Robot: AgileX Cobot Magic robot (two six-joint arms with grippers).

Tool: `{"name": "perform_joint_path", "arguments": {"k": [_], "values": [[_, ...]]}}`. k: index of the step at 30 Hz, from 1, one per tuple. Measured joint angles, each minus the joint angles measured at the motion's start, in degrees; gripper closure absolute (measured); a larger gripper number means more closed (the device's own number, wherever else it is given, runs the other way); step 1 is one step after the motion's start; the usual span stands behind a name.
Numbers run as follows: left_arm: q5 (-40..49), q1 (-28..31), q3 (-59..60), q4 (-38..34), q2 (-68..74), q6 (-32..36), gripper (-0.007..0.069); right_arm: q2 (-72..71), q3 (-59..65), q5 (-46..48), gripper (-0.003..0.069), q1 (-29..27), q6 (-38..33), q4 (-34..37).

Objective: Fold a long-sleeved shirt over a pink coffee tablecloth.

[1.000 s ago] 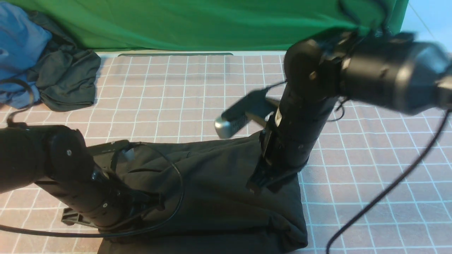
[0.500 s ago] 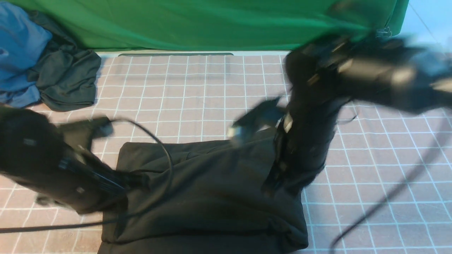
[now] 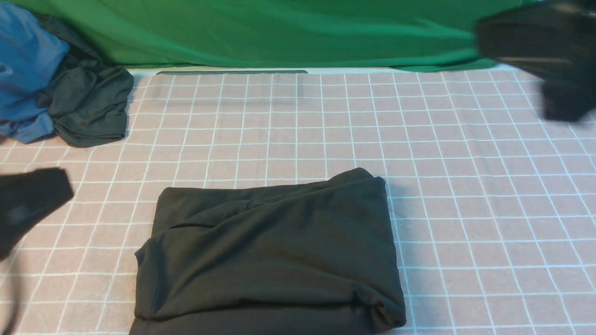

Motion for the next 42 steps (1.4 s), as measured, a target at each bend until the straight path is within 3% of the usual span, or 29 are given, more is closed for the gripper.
{"name": "perform_joint_path", "arguments": {"k": [3, 8, 18, 27, 30, 42], "values": [[2.63, 0.00, 0.00, -2.16, -4.26, 0.00, 0.0610, -7.83, 9.89, -12.38, 0.0613, 0.00, 2.34, -0.58], [6.84, 0.00, 0.00, -2.05, -10.41, -1.63, 0.0610, -20.12, 22.91, -23.53, 0.0615, 0.00, 2.56, -0.95], [13.12, 0.00, 0.00, -0.62, -22.29, -1.77, 0.0610, -38.54, 28.10, -24.90, 0.0615, -0.07, 1.29, -1.06], [20.18, 0.00, 0.63, 6.20, -28.74, -6.29, 0.0610, -49.02, 28.28, -15.91, 0.0615, -0.07, -0.80, -1.10], [17.54, 0.00, 3.05, 6.07, -28.79, -6.29, 0.0610, -49.64, 28.35, -15.65, 0.0615, -0.07, -0.80, -1.10], [-8.46, 0.00, 15.02, 5.48, -28.79, -6.23, 0.0610, -49.64, 28.45, -14.24, 0.0561, -0.07, 0.69, -1.10]]}}
